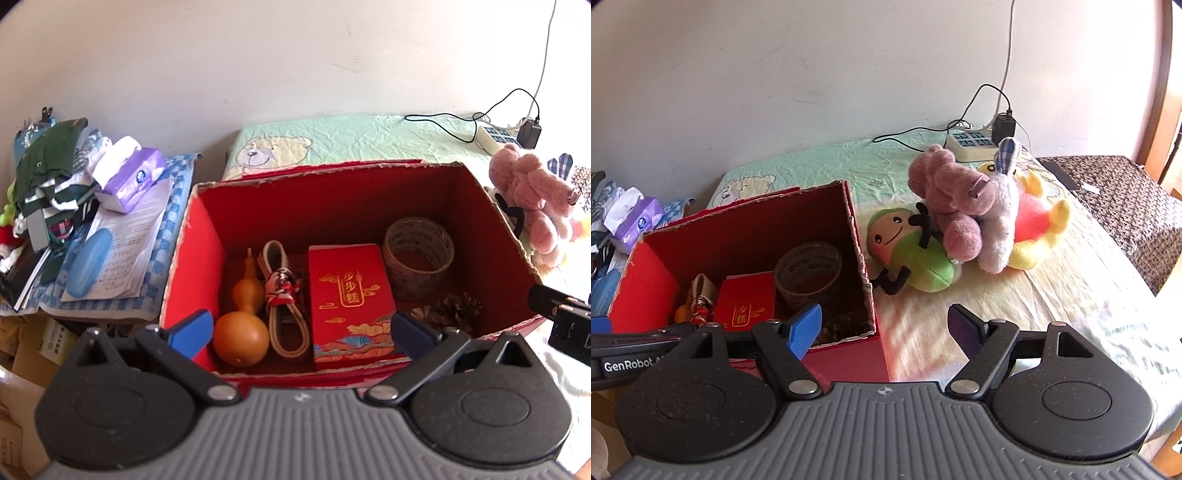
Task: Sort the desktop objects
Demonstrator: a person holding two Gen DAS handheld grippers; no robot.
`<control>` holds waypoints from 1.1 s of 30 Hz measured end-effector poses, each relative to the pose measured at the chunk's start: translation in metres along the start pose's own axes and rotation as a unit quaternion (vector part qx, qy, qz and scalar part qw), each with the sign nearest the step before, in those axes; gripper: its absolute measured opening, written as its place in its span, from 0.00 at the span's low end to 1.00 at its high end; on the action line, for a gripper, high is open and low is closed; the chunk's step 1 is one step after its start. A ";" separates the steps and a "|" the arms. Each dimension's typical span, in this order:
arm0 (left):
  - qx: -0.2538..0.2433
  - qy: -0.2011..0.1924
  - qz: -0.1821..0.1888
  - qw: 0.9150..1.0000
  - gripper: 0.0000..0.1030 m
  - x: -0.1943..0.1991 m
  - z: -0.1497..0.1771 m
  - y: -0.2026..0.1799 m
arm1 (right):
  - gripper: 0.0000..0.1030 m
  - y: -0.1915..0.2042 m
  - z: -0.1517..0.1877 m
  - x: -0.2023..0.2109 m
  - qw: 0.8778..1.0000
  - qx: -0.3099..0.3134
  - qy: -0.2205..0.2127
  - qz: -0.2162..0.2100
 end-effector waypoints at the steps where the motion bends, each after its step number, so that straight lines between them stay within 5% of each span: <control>1: -0.003 0.001 0.000 1.000 1.00 -0.001 0.000 -0.001 | 0.76 0.000 0.000 0.000 1.000 -0.002 0.000 -0.001; 33: 0.010 0.007 -0.014 1.000 1.00 -0.013 -0.011 0.051 | 0.76 0.065 -0.008 -0.007 0.999 0.010 -0.012 -0.031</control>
Point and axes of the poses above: each gripper's, at about its wrist camera, not at the fingertips, and x roughly against the way its jaws point, y to its left, z to its underside, the point moved 9 cm from there along -x, roughly the way its jaws point, and after that the axes turned 8 degrees about y, right-handed, at the moved point
